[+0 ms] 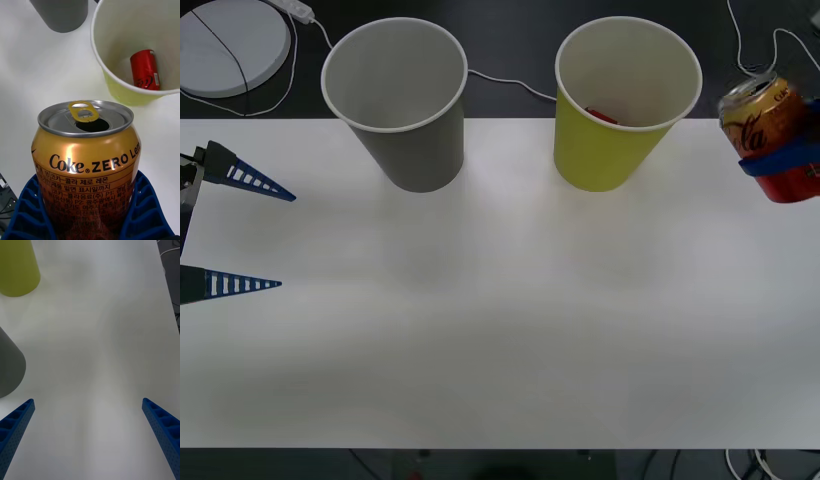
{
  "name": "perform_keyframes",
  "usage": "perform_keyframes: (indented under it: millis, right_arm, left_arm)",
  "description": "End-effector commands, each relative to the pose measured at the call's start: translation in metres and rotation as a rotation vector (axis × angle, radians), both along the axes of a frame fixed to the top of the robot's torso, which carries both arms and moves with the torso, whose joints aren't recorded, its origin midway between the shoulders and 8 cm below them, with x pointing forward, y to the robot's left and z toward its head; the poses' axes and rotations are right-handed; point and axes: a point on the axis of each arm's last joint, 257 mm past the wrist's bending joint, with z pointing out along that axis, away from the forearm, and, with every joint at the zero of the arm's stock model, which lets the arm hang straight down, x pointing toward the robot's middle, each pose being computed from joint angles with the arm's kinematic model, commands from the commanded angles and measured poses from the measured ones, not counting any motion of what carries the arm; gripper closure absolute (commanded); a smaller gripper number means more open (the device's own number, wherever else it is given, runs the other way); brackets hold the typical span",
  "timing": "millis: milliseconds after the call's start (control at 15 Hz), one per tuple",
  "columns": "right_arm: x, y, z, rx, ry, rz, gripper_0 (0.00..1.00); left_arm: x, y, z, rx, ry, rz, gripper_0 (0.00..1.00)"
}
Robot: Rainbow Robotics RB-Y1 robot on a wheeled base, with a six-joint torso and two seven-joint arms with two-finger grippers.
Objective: Put the can into the green bin and the plastic bottle into the gray bin
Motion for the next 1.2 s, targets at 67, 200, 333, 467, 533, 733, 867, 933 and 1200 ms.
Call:
perform_keyframes:
  millis: [67,200,333,467,533,733,867,933,1200]
  right_arm:
    - [0.024,0.005,0.015,-0.008,-0.004,-0.007,1.0]
    - [0.044,0.011,0.023,-0.005,0.012,-0.019,1.0]
    - [0.063,0.016,0.03,0.002,0.026,-0.037,1.0]
    - [0.085,0.019,0.037,0.018,0.04,-0.066,1.0]
    - [0.094,0.021,0.039,0.023,0.044,-0.076,1.0]
    - [0.124,0.027,0.043,0.025,0.054,-0.098,1.0]
    - [0.142,0.036,0.039,0.025,0.06,-0.112,1.0]
    - [0.15,0.04,0.039,0.027,0.056,-0.122,1.0]
    - [0.175,0.059,0.041,-0.007,0.025,-0.138,1.0]
  left_arm:
    - [0.0,0.0,0.0,0.0,0.0,0.0,0.0]
    - [0.0,0.0,0.0,0.0,0.0,0.0,0.0]
    - [0.0,0.0,0.0,0.0,0.0,0.0,0.0]
    - [0.0,0.0,0.0,0.0,0.0,0.0,0.0]
    - [0.0,0.0,0.0,0.0,0.0,0.0,0.0]
    - [0.0,0.0,0.0,0.0,0.0,0.0,0.0]
    - [0.0,0.0,0.0,0.0,0.0,0.0,0.0]
    - [0.0,0.0,0.0,0.0,0.0,0.0,0.0]
    - [0.0,0.0,0.0,0.0,0.0,0.0,0.0]
